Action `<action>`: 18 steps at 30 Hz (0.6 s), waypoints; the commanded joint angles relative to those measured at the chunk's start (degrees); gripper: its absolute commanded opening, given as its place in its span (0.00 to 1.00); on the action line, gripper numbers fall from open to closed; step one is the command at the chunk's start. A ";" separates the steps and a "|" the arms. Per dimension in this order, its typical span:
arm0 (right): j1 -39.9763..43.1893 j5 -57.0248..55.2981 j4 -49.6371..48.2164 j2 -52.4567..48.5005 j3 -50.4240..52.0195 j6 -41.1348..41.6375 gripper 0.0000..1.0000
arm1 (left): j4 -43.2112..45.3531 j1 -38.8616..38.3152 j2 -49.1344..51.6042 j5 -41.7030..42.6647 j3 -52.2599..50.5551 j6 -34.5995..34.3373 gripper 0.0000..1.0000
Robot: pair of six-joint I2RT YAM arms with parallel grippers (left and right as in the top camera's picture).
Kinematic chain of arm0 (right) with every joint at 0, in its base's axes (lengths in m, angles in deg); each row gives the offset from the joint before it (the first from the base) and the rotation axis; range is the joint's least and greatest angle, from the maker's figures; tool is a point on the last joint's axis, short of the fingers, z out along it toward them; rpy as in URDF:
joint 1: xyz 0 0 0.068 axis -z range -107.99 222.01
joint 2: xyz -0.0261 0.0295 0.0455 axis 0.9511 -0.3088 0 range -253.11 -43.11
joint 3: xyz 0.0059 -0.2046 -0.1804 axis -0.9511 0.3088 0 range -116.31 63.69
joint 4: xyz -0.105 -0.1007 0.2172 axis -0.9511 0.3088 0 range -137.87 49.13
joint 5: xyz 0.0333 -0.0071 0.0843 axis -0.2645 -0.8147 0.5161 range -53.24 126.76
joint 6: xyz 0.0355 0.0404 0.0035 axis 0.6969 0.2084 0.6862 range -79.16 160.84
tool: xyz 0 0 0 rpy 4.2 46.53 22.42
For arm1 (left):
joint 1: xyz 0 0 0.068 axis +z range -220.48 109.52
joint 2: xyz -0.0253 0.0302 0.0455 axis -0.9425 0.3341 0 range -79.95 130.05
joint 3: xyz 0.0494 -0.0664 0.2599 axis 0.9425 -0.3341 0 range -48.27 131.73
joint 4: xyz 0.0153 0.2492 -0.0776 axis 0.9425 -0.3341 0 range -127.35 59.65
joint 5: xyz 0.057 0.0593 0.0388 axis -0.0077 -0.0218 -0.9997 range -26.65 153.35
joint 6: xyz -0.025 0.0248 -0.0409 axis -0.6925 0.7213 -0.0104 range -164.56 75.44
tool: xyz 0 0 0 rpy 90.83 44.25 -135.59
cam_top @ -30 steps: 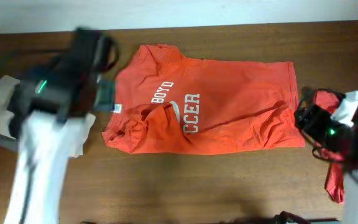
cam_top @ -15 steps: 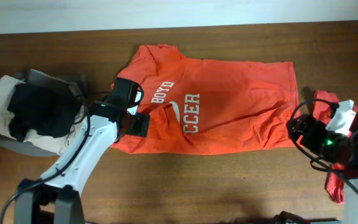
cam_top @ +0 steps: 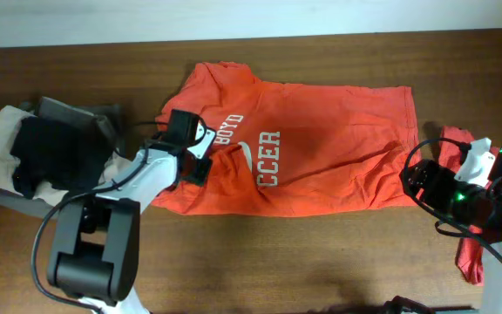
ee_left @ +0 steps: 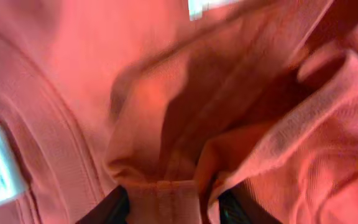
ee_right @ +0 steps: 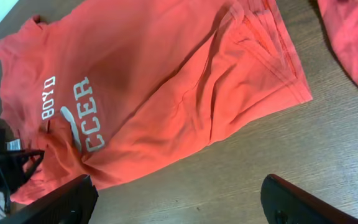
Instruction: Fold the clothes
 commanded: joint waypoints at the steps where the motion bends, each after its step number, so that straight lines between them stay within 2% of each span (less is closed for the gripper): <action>1: 0.00 0.98 -0.22 -0.02 -0.61 -0.85 0.90 | 2.73 0.13 -0.24 0.72 0.79 2.25 0.38; 7: 0.00 0.79 -0.17 -0.02 -0.61 -0.85 0.90 | 2.51 0.13 -0.24 -3.48 3.74 2.27 0.44; 12: 0.00 0.81 -0.63 -0.02 -0.61 -0.83 0.90 | 6.88 0.15 -0.24 -6.80 4.61 2.27 0.62; 15: 0.00 0.81 -0.66 -0.02 -0.61 -0.83 0.90 | 8.37 0.15 -0.24 -7.37 4.61 2.27 0.65; 18: 0.00 0.79 -0.66 -0.02 -0.61 -0.85 0.90 | 9.35 0.13 -0.24 -12.72 4.94 2.23 0.65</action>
